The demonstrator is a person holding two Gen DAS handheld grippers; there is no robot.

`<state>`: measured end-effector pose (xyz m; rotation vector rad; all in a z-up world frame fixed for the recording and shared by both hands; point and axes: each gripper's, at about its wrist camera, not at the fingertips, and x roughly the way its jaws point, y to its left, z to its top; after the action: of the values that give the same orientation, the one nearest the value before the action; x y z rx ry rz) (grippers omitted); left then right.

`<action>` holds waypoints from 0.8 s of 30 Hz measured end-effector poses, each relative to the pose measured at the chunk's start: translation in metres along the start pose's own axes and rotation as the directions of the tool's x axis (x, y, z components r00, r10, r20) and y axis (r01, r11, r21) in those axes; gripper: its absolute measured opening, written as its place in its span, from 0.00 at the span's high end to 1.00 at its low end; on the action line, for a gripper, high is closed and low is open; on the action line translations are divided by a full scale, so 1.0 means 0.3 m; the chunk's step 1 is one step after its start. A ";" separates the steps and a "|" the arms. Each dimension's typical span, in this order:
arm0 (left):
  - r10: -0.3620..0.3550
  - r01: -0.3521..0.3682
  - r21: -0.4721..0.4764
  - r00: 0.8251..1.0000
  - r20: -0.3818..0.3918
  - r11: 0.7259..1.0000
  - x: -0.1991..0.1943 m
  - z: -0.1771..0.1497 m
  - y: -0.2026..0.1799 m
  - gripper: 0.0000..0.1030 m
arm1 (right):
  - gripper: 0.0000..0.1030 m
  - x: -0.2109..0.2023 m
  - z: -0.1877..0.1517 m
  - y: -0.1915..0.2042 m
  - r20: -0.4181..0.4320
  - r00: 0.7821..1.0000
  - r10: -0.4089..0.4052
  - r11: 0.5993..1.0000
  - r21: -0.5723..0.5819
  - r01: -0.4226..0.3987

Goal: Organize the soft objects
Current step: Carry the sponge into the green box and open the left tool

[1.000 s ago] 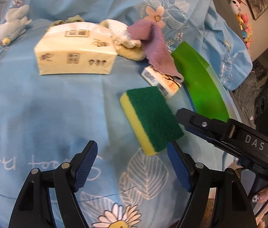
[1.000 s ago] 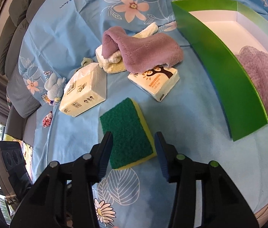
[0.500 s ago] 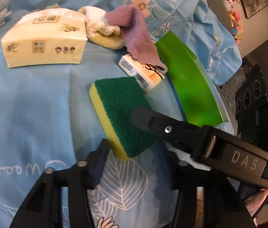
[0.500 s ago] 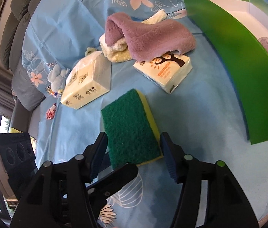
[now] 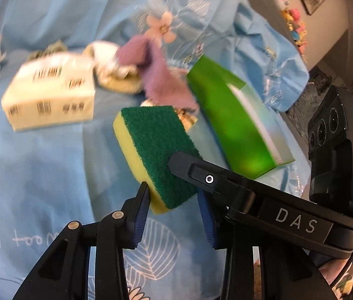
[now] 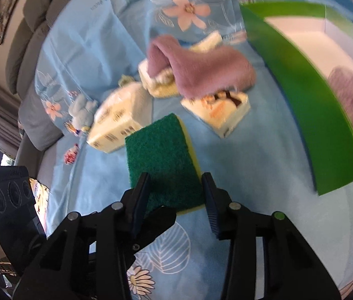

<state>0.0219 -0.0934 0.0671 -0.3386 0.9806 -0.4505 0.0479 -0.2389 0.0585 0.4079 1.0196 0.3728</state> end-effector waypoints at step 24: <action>-0.154 0.125 0.334 0.986 0.060 0.934 0.097 0.244 -0.421 0.62 | 0.64 -0.399 0.170 -0.175 0.377 0.920 -0.105 0.991 0.122 0.063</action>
<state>0.0715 -0.2110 0.1434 -0.1237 0.7834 -0.7137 0.0415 -0.3495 0.1447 0.5097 0.6725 0.1503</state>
